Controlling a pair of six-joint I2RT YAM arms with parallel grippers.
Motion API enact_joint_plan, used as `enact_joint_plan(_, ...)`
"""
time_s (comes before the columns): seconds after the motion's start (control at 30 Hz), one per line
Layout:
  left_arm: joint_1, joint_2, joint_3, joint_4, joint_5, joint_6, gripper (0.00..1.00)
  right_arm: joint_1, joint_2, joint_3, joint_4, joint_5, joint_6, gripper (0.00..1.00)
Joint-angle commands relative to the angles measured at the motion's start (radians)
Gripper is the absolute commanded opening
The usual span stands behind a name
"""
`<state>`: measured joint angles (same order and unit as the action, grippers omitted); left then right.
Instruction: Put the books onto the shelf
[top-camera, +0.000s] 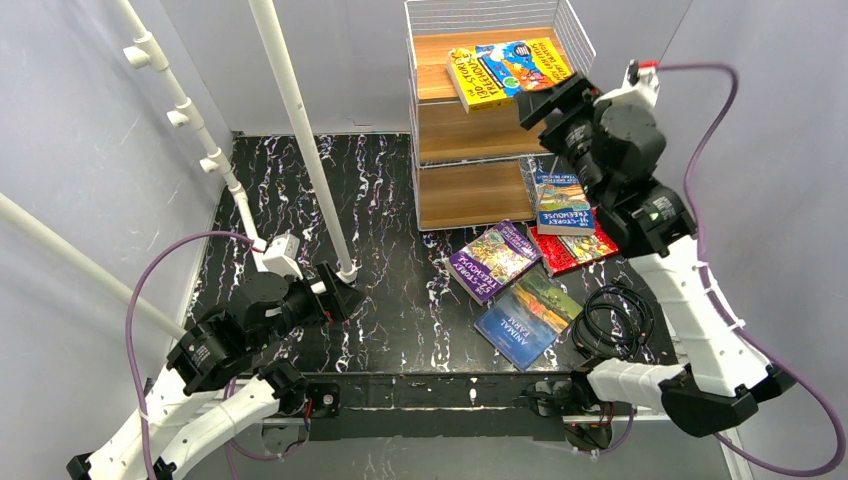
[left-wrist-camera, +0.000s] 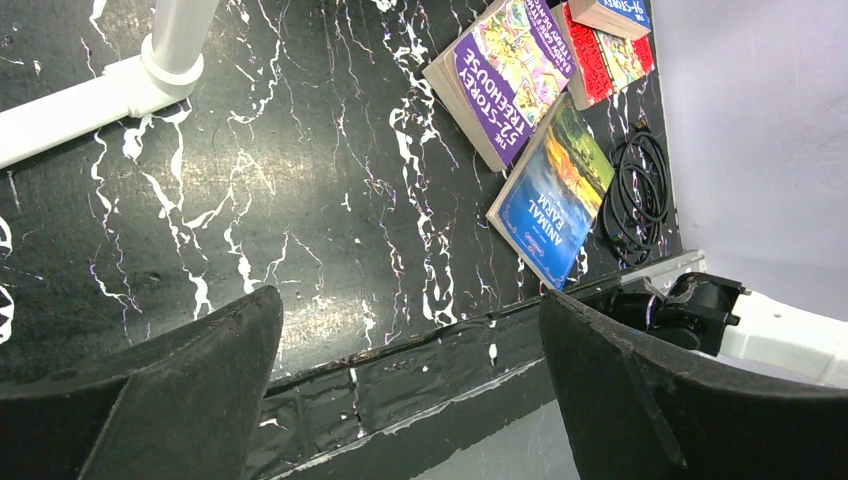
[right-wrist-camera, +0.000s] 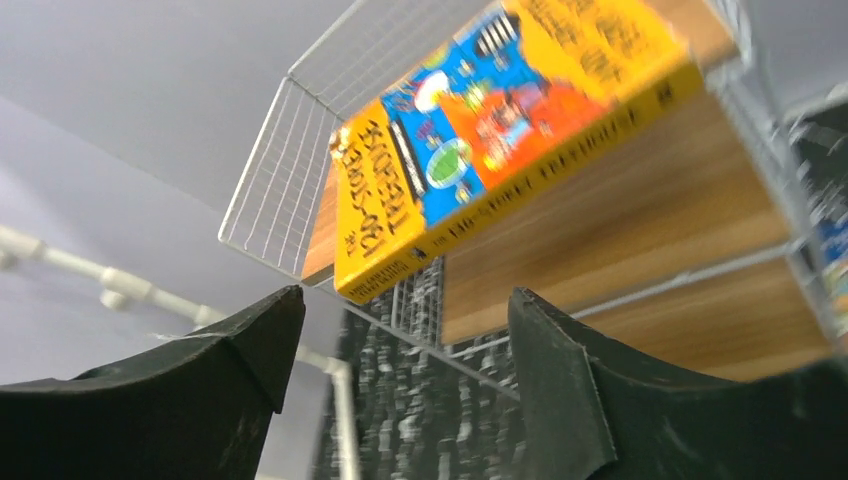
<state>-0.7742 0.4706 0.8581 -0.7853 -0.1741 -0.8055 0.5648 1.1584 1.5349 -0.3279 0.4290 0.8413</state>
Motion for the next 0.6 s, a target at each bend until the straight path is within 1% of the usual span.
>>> enact_joint_plan(0.0, 0.001, 0.003, -0.003, 0.004, 0.004, 0.024, 0.98, 0.002, 0.101, 0.267, -0.169, -0.063, -0.508, 0.79)
enact_joint_plan(0.07, 0.000, 0.009, 0.000, 0.002, 0.004, 0.025, 0.98, 0.002, 0.158, 0.361, -0.255, -0.086, -0.595, 0.72)
enact_joint_plan(0.13, 0.001, 0.014, -0.001, 0.003, 0.004, 0.021, 0.98, 0.002, 0.207, 0.440, -0.313, -0.096, -0.642, 0.66)
enact_joint_plan(0.27, 0.000, 0.015, -0.003, 0.003, 0.006, 0.012, 0.98, 0.002, 0.241, 0.478, -0.320, -0.093, -0.675, 0.50)
enact_joint_plan(0.4, 0.000, -0.010, -0.013, 0.002, -0.004, 0.005, 0.98, 0.002, 0.277, 0.504, -0.333, -0.107, -0.675, 0.48)
enact_joint_plan(0.57, 0.000, -0.007, -0.009, -0.009, -0.005, 0.002, 0.98, 0.002, 0.319, 0.525, -0.325, -0.105, -0.667, 0.49)
